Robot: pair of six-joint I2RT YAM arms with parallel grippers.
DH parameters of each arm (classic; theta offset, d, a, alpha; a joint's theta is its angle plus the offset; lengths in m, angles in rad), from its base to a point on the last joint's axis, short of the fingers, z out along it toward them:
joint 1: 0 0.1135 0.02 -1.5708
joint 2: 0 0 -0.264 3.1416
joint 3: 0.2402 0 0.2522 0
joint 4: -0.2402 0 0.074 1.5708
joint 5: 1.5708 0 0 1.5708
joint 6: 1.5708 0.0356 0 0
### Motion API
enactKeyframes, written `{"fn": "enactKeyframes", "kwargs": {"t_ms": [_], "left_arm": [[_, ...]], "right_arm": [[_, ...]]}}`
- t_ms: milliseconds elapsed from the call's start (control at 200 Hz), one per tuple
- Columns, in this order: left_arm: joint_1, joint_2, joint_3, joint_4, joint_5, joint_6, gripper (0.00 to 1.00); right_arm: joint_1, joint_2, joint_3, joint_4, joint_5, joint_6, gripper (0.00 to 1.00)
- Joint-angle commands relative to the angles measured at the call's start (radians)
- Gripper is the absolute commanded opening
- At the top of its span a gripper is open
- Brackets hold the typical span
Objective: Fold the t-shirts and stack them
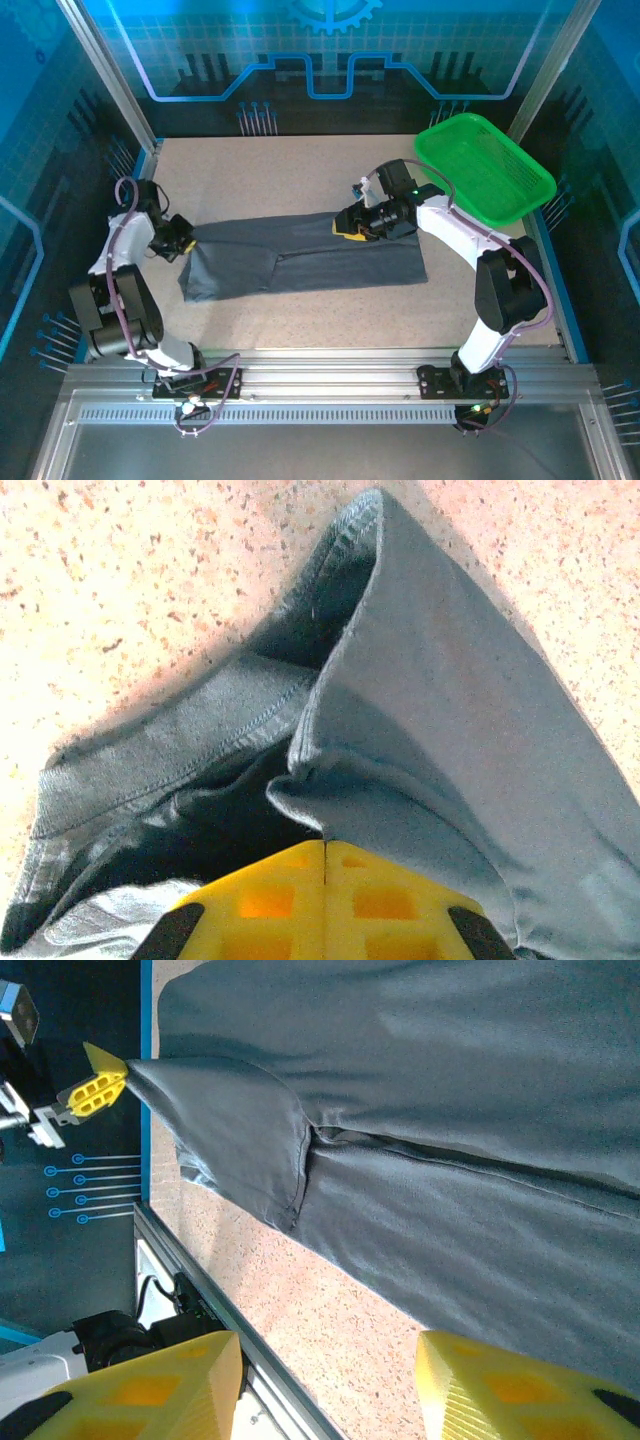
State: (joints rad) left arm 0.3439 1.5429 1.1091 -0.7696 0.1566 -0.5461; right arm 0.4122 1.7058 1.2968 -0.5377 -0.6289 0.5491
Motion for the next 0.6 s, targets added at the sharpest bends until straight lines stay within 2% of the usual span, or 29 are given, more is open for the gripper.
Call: {"fn": "enactKeyframes", "kwargs": {"t_ms": [0,290,350,415,460,510,595], "left_arm": [[-0.003,0.069,0.076,-0.068,-0.028,0.026,0.00],[-0.005,0.242,0.161,-0.027,-0.086,0.055,0.00],[-0.005,0.267,0.175,-0.023,-0.088,0.055,0.08],[-0.009,0.278,0.191,-0.031,-0.113,0.049,0.28],[-0.017,0.265,0.198,-0.036,-0.148,0.047,0.38],[-0.027,0.230,0.196,-0.036,-0.194,0.041,0.43],[-0.045,0.127,0.169,-0.036,-0.279,0.022,0.44]], "right_arm": [[0.002,-0.005,-0.001,-0.015,0.000,-0.009,0.50],[-0.018,-0.021,-0.020,-0.030,0.033,-0.018,0.50],[-0.034,-0.025,-0.025,-0.042,0.054,-0.024,0.49],[-0.060,-0.028,-0.029,-0.058,0.074,-0.031,0.49],[-0.080,-0.031,-0.029,-0.073,0.091,-0.040,0.48],[-0.101,-0.031,-0.022,-0.101,0.120,-0.055,0.47],[-0.142,-0.024,-0.004,-0.158,0.184,-0.080,0.46]]}}
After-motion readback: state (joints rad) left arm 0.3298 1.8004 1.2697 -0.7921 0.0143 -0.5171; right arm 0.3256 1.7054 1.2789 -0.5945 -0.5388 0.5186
